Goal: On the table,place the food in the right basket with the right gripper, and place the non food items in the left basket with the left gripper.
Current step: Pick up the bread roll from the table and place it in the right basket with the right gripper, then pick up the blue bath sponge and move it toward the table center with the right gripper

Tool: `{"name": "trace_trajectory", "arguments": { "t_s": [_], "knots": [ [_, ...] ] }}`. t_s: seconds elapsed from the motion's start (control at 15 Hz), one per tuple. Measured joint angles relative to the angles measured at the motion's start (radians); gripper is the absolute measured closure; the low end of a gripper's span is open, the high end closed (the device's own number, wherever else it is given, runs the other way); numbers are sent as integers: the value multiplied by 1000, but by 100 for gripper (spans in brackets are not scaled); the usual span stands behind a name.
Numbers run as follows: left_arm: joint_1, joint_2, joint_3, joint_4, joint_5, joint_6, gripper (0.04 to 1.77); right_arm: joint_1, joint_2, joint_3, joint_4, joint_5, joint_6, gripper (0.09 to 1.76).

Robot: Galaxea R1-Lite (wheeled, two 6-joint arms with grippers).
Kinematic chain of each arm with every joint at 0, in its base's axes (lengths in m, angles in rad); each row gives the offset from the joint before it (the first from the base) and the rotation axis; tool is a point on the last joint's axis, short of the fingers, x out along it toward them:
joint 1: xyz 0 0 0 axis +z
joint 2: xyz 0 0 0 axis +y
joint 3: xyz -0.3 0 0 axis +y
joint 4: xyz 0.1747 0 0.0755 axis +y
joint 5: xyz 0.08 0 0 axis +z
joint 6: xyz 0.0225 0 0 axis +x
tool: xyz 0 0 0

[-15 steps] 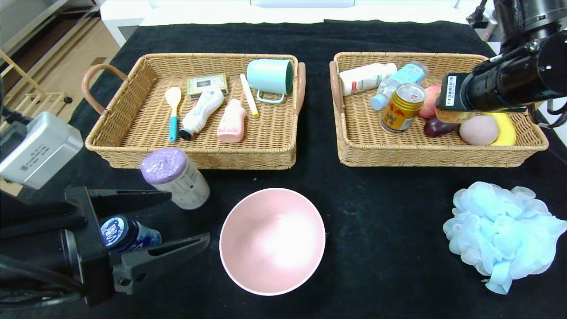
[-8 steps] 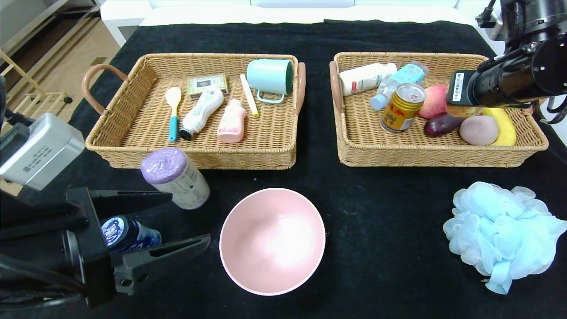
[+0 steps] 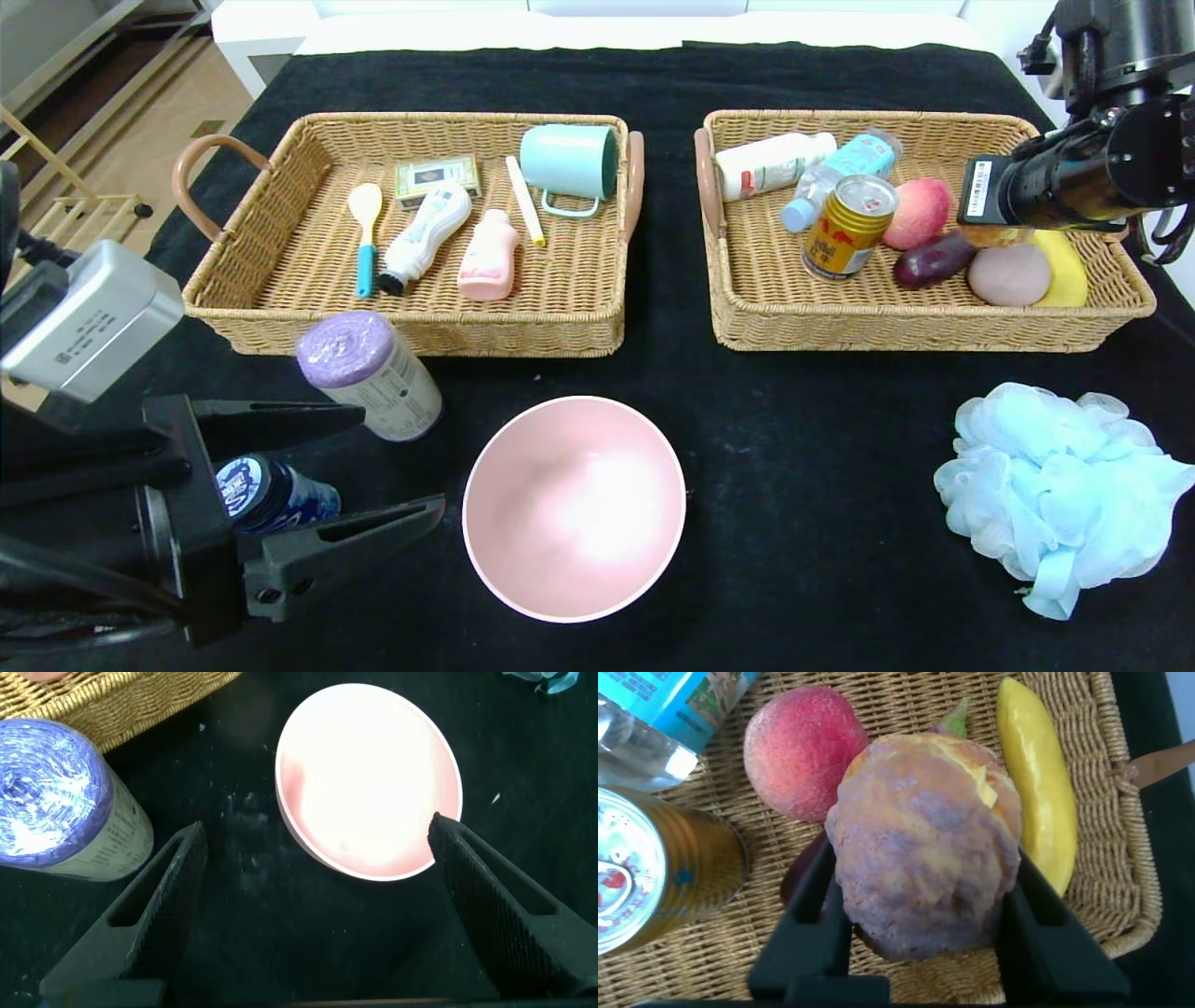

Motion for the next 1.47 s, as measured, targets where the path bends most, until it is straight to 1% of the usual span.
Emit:
{"name": "trace_trajectory", "arguments": {
  "t_s": [0.2,0.47,0.73,0.93,1.33,1.47],
  "knots": [
    [0,2,2,0,0,3,9,-2,-3,5,5,1,1,66],
    [0,1,3,0,0,3,9,-1,-8,7,7,1,0,44],
    [0,1,2,0,0,4,9,4,-10,6,7,-1,0,33],
    [0,2,3,0,0,3,9,3,-11,5,7,-1,0,27],
    [0,2,3,0,0,4,9,8,-31,7,12,0,0,20],
    [0,2,3,0,0,4,9,14,-54,12,37,1,1,19]
  ]
}}
